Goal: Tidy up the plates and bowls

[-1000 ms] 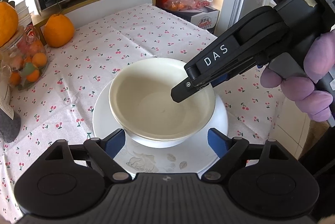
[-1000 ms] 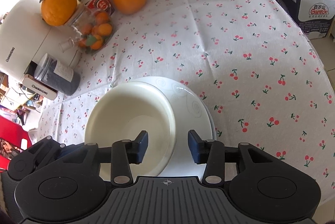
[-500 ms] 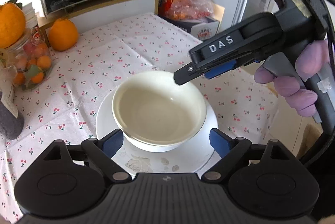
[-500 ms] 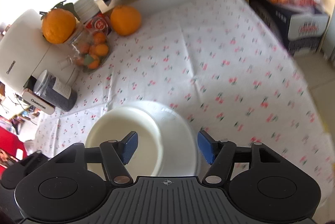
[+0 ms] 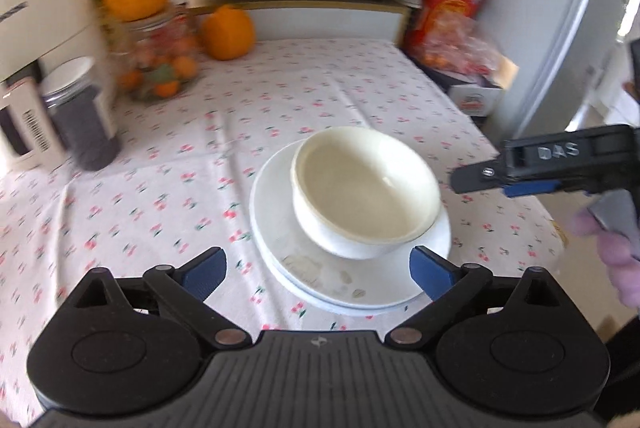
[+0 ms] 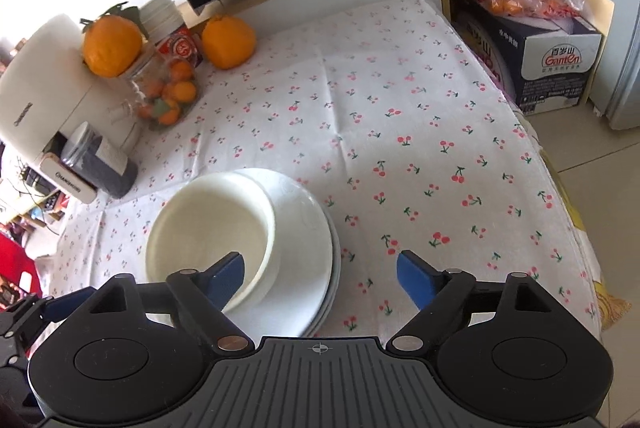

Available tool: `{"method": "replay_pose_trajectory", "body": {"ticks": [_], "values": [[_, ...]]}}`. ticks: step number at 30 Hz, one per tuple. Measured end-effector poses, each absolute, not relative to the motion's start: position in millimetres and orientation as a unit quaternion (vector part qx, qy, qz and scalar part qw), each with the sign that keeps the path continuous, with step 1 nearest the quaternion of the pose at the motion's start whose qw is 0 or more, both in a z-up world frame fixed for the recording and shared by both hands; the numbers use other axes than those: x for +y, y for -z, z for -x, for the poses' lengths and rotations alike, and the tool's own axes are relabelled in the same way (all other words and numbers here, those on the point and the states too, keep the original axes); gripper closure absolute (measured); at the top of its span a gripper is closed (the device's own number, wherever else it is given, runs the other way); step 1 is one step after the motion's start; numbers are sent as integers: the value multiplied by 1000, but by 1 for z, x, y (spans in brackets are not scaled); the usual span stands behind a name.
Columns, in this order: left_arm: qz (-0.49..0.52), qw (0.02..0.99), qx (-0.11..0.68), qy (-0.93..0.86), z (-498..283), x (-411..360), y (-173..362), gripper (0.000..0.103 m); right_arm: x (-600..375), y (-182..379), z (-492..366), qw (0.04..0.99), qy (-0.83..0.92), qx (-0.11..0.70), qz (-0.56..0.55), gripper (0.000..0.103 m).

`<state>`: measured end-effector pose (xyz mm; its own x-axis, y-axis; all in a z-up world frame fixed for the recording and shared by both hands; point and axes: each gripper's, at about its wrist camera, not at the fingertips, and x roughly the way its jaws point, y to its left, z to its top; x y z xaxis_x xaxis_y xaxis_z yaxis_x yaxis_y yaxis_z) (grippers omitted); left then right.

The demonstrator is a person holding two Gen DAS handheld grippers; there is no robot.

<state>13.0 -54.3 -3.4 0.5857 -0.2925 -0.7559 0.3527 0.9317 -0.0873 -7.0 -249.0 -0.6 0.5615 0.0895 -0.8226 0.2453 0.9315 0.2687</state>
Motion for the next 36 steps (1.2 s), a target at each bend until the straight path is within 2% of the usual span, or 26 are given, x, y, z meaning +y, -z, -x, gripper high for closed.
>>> {"method": "replay_pose_trajectory", "body": {"ticks": [7,13,22,36], "values": [[-22,902,416,115,5,-57,0,1,-235,-2,32,876,61,452,-158,9],[-5,906,417,68,11,-57,3,0,-229,1,53,887,88,433,-130,7],[17,901,432,16,12,-54,15,0,-219,10,62,889,96,437,-102,6],[-23,899,436,6,11,-61,26,0,-209,23,56,883,93,453,-78,6]]}}
